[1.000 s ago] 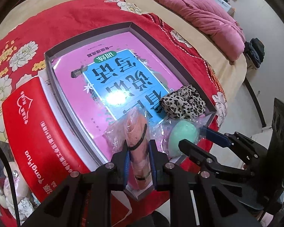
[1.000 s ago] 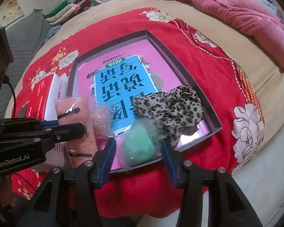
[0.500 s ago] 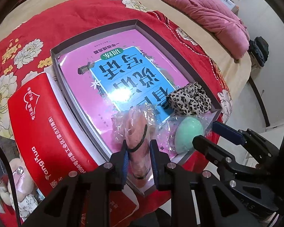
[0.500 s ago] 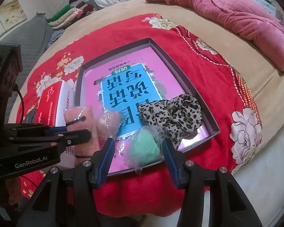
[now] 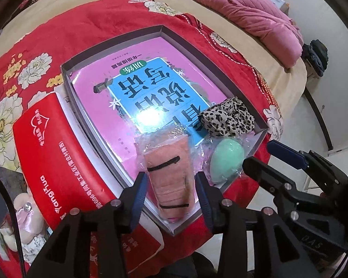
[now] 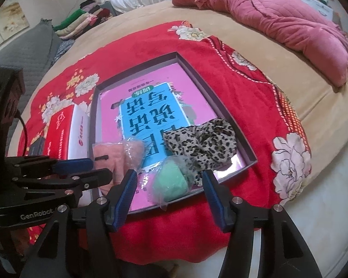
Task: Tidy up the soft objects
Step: 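Open both tools to release the sponge and pink towel into the tray, then withdraw both tools from the tray back toward the pile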
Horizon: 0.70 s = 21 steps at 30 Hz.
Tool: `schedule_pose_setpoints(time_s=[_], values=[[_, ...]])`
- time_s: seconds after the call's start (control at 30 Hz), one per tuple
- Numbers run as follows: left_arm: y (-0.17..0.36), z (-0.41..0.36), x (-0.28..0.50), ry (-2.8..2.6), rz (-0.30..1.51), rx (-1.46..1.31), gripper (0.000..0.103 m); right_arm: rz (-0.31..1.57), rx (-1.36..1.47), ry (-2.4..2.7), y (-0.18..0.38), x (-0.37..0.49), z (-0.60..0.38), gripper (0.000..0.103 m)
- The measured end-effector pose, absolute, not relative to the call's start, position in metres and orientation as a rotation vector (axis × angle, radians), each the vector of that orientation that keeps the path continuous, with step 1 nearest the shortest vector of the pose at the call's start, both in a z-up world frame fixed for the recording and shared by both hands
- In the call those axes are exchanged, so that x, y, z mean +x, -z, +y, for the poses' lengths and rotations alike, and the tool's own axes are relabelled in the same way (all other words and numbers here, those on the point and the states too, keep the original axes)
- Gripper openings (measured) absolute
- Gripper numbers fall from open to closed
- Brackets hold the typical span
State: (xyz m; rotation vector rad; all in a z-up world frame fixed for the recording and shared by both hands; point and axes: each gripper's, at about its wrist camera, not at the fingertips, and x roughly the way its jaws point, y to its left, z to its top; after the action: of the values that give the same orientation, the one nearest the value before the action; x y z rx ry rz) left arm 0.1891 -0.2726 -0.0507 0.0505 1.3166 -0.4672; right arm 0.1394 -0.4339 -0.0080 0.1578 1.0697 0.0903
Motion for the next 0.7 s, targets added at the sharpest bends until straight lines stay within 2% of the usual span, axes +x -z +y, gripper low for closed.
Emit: schedule_pose_setpoints(time_s=[0.23, 0.3, 0.37, 0.7], values=[[0.044, -0.271, 0.186, 0.467, 1.304, 0.06, 0.047, 1.064, 0.149, -0.068, 0.004, 0.138, -0.435, 0.06], [0.042, -0.27, 0.185, 0.469, 1.3, 0.062, 0.052, 1.061, 0.146, -0.058, 0.002, 0.137, -0.435, 0.061], [0.04, -0.27, 0.183, 0.47, 1.295, 0.065, 0.057, 1.059, 0.149, -0.046, 0.0, 0.136, -0.435, 0.068], [0.027, -0.262, 0.174, 0.477, 1.273, 0.051, 0.059, 1.027, 0.145, -0.023, -0.013, 0.131, -0.436, 0.07]])
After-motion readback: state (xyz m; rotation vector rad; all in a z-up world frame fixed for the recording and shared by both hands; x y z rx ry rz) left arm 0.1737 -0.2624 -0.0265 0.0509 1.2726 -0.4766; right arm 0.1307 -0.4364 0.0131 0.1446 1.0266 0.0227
